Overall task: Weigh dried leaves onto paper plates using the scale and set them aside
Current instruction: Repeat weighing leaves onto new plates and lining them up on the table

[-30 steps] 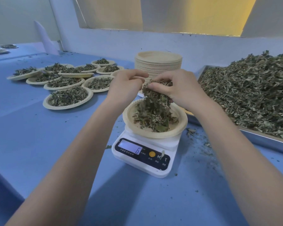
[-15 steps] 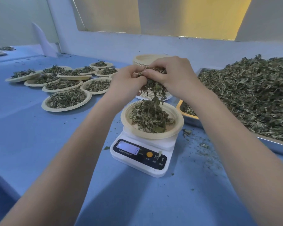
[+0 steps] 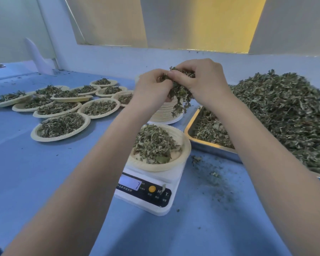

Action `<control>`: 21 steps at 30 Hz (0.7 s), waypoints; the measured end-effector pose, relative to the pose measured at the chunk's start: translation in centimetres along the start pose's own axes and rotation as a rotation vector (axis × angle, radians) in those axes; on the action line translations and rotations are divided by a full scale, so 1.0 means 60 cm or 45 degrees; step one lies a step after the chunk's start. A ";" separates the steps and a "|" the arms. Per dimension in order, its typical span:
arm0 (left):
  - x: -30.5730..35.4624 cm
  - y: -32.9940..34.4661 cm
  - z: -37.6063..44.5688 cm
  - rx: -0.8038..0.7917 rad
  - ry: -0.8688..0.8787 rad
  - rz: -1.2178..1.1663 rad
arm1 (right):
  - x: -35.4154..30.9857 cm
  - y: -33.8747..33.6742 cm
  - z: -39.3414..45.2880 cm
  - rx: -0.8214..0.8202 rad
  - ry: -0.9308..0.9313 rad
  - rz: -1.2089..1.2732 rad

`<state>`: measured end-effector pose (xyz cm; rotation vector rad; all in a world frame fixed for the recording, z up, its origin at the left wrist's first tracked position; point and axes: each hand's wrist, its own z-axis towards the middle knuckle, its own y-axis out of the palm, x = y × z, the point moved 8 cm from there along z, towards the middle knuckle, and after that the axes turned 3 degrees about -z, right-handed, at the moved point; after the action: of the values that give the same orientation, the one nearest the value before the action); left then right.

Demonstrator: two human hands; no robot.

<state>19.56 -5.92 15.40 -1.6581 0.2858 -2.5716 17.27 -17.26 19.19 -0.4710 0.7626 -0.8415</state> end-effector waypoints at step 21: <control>-0.047 0.199 0.011 -0.441 -0.115 0.440 | 0.188 -0.024 -0.069 -0.349 0.250 -0.314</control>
<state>20.81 -17.29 10.84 -1.6369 0.9645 -2.2766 18.30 -27.49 12.86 -0.7454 1.0218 -1.0283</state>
